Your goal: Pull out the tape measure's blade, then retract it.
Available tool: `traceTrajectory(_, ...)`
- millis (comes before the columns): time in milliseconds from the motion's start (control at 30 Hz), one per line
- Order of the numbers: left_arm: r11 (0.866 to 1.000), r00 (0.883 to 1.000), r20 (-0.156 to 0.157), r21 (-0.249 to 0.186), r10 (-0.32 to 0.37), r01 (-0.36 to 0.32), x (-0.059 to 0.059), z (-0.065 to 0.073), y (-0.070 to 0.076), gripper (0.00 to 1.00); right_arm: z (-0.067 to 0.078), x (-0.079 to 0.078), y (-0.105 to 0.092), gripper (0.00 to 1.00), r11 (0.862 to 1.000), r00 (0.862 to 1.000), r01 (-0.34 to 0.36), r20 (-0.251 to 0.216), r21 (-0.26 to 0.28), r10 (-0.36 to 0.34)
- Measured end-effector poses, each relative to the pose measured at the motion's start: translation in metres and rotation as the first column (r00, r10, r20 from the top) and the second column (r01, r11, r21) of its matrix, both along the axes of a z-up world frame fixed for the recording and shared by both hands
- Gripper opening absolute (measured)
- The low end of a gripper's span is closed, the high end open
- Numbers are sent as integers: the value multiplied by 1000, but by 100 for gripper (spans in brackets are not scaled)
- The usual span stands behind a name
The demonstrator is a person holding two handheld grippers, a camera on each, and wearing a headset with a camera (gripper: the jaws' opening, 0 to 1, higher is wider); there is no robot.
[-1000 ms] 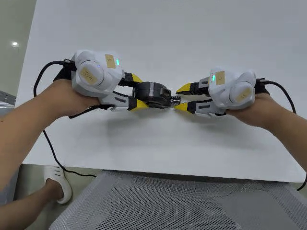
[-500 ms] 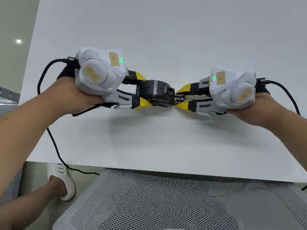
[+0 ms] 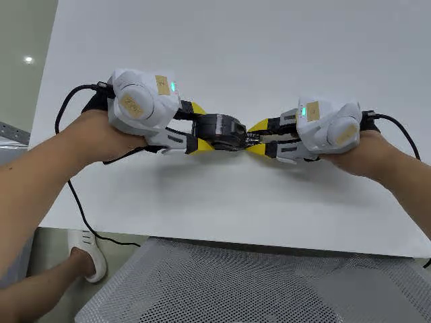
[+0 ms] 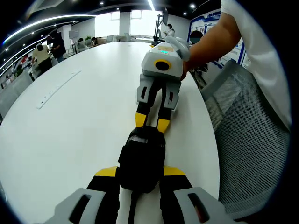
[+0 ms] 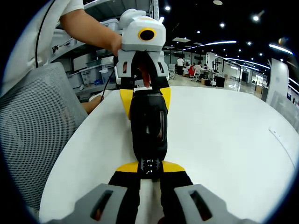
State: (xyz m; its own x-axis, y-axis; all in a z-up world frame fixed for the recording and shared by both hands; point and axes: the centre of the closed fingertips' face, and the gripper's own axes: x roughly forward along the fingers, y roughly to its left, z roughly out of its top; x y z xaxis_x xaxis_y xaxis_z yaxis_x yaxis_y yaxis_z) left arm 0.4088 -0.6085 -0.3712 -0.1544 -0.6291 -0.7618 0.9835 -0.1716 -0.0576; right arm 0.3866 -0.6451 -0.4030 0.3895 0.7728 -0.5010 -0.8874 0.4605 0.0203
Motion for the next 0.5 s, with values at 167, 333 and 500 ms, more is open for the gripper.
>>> traceTrajectory(167,1000,1000,-3,-4,0,0,0,0,0,30,0,0,0,13,1000,1000,2,6,-2,-2)
traceTrajectory(333,1000,1000,-5,0,1,-1,0,0,0,30,1,0,0,12,1000,1000,1,8,-4,-1)
traceTrajectory(500,1000,1000,-1,0,-6,6,0,0,0,30,1,1,-1,12,1000,1000,-2,11,-4,2)
